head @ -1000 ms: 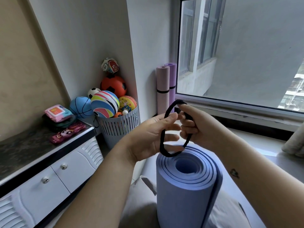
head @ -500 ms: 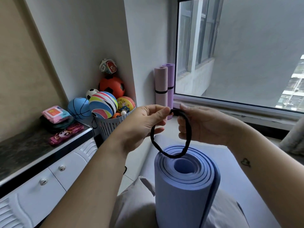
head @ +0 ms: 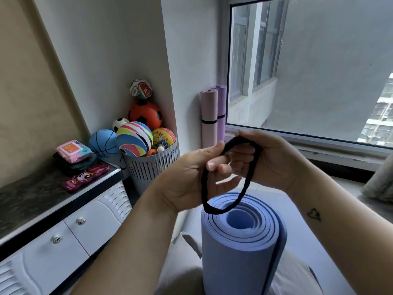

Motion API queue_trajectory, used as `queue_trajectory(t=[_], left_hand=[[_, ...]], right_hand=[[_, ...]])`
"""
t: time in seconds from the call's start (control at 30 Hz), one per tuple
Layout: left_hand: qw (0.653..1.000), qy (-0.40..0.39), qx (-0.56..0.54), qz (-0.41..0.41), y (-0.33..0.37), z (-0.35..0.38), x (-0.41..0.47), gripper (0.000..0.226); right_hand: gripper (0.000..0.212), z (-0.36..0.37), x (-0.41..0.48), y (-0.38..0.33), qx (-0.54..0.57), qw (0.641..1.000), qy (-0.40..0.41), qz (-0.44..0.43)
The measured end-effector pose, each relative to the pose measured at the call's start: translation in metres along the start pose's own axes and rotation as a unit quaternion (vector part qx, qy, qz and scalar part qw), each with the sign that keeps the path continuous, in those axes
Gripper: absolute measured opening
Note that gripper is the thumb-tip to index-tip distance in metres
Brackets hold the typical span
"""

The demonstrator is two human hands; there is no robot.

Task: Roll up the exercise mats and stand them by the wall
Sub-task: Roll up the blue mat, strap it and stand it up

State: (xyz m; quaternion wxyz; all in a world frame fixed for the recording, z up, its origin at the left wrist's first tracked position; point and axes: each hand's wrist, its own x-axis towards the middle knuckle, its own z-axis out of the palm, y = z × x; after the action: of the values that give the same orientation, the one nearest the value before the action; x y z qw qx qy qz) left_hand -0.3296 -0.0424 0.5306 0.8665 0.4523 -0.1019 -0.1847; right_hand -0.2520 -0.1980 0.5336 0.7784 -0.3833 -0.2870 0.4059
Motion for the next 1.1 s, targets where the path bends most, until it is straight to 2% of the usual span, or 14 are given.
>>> queue_trajectory(t=[0.03, 0.1, 0.17, 0.23, 0.3, 0.37, 0.53, 0.63, 0.73, 0.77, 0.87, 0.9, 1.03, 1.1], left_hand=[[0.999, -0.018, -0.028, -0.007, -0.002, 0.0, 0.0, 0.019], [0.995, -0.065, -0.069, -0.013, -0.005, -0.002, 0.001, 0.025], [0.992, -0.091, -0.086, 0.014, -0.01, -0.005, 0.001, 0.026], [0.993, -0.074, -0.084, 0.041, -0.012, -0.006, 0.0, 0.03], [0.994, -0.044, -0.087, 0.054, -0.013, -0.007, -0.004, 0.045], [0.993, -0.008, -0.102, 0.063, -0.013, -0.013, -0.007, 0.048], [0.993, 0.005, -0.08, 0.087, -0.012, -0.018, -0.022, 0.029], [0.991, 0.002, -0.081, 0.102, -0.014, -0.021, -0.03, 0.024], [0.981, 0.041, -0.134, 0.135, -0.013, -0.023, -0.03, 0.021], [0.974, 0.068, -0.157, 0.15, -0.011, -0.024, -0.029, 0.02], [0.944, 0.165, -0.211, 0.194, -0.005, -0.026, -0.024, 0.02], [0.935, 0.18, -0.226, 0.203, -0.005, -0.026, -0.022, 0.02], [0.932, 0.169, -0.235, 0.218, -0.01, -0.03, -0.013, 0.016], [0.937, 0.166, -0.221, 0.213, -0.011, -0.031, -0.01, 0.016]], right_hand=[[0.033, -0.001, 0.0, 0.001, 0.003, 1.0, -0.012, 0.005], [0.039, -0.004, 0.0, 0.004, -0.012, 1.0, -0.019, 0.009], [0.052, -0.004, -0.001, 0.006, -0.024, 1.0, 0.005, 0.008], [0.06, -0.006, -0.003, 0.008, -0.025, 0.999, 0.031, -0.001], [0.051, -0.009, -0.004, 0.009, -0.025, 0.999, 0.038, -0.007], [0.05, -0.012, -0.005, 0.01, -0.018, 0.998, 0.058, -0.005], [0.059, -0.022, -0.008, 0.011, 0.002, 0.989, 0.144, -0.014], [0.055, -0.023, -0.009, 0.012, 0.001, 0.986, 0.164, -0.013], [0.056, -0.028, -0.013, 0.014, 0.009, 0.981, 0.192, -0.021], [0.054, -0.03, -0.016, 0.014, 0.014, 0.984, 0.175, -0.019], [0.037, -0.034, -0.022, 0.017, -0.005, 0.999, 0.047, 0.0], [0.031, -0.035, -0.022, 0.018, 0.007, 0.999, 0.036, -0.011], [0.017, -0.031, -0.018, 0.021, 0.106, 0.983, 0.108, -0.104], [0.023, -0.031, -0.015, 0.021, 0.085, 0.983, 0.123, -0.106]])
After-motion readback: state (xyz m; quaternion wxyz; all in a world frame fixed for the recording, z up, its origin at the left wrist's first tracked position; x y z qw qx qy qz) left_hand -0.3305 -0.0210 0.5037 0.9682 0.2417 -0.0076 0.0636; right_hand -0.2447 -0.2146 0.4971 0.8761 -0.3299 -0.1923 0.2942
